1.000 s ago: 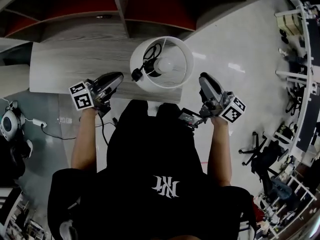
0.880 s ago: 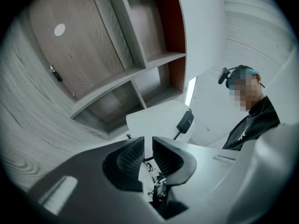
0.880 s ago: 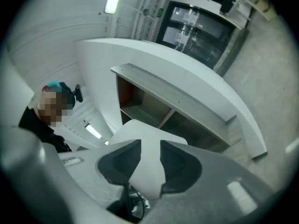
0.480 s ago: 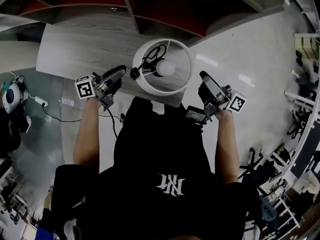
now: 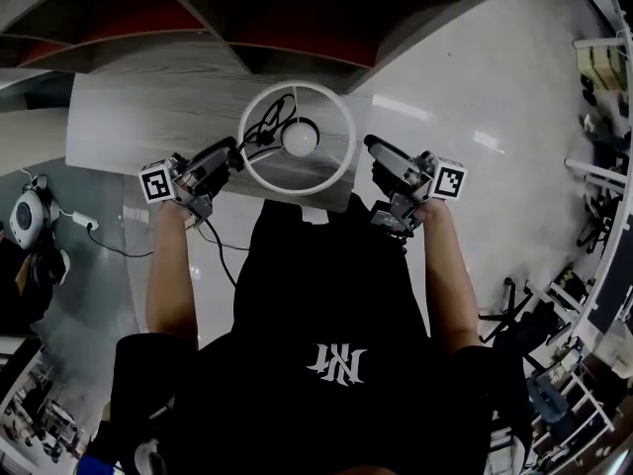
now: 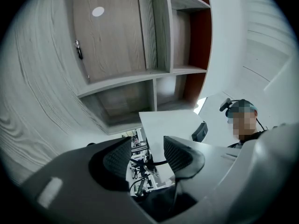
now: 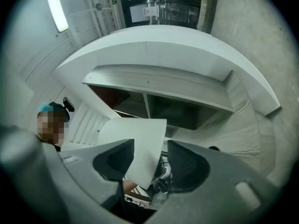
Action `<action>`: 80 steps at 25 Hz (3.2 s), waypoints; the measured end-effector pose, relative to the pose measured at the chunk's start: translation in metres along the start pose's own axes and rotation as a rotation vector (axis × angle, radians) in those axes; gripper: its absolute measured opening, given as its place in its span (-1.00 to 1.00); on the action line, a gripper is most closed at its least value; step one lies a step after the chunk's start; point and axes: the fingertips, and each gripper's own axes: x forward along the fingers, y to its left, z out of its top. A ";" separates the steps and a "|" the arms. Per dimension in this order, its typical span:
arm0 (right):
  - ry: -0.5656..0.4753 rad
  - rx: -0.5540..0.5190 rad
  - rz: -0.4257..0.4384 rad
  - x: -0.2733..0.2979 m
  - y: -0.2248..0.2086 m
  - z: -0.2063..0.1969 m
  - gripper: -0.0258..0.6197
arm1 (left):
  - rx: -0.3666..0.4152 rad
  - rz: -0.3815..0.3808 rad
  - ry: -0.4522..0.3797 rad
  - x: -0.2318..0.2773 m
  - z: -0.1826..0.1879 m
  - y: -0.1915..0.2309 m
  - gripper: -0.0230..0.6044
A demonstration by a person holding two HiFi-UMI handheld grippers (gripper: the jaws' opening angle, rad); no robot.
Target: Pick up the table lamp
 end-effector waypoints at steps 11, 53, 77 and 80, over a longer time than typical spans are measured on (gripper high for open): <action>0.043 0.108 0.028 0.015 -0.012 -0.013 -0.18 | -0.052 -0.039 0.036 0.013 -0.005 -0.011 -0.20; 0.074 0.130 0.088 0.030 0.012 -0.007 -0.39 | -0.092 -0.059 -0.013 0.023 0.000 -0.035 -0.46; 0.073 0.089 0.170 0.047 0.103 0.018 -0.39 | 0.075 -0.118 -0.023 0.022 0.029 -0.120 -0.46; 0.070 0.093 0.175 0.047 0.115 0.022 -0.39 | 0.077 -0.112 -0.024 0.023 0.032 -0.133 -0.46</action>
